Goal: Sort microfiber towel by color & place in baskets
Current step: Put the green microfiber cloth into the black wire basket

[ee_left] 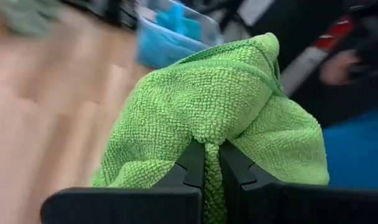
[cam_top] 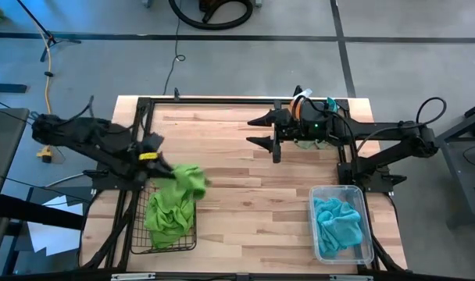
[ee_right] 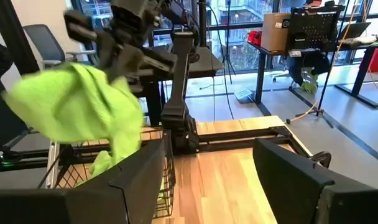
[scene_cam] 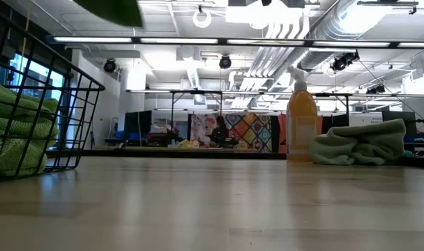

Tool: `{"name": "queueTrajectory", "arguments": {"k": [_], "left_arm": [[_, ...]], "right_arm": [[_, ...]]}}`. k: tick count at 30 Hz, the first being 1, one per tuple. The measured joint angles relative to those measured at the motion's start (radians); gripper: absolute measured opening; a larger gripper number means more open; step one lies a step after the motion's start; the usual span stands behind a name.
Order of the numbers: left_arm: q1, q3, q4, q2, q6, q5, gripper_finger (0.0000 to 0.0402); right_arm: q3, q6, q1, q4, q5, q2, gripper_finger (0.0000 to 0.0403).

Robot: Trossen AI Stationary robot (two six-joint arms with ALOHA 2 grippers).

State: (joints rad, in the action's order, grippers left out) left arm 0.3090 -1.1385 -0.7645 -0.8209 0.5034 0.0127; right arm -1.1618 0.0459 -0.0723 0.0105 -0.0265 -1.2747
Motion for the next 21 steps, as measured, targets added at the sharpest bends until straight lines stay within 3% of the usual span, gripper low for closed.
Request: {"name": "queueTrajectory", "arguments": {"k": [11,21], "left_arm": [[0.294,-0.045,-0.204,-0.066,0.402,0.034,0.0],[0.479,-0.016,-0.343,-0.15,0.57,0.028,0.0]], "right_arm": [[0.0,0.032,0.0,-0.023,0.041,0.0,0.0245],[0.0,0.033,0.0,-0.06,0.04,0.0,0.0245]]}}
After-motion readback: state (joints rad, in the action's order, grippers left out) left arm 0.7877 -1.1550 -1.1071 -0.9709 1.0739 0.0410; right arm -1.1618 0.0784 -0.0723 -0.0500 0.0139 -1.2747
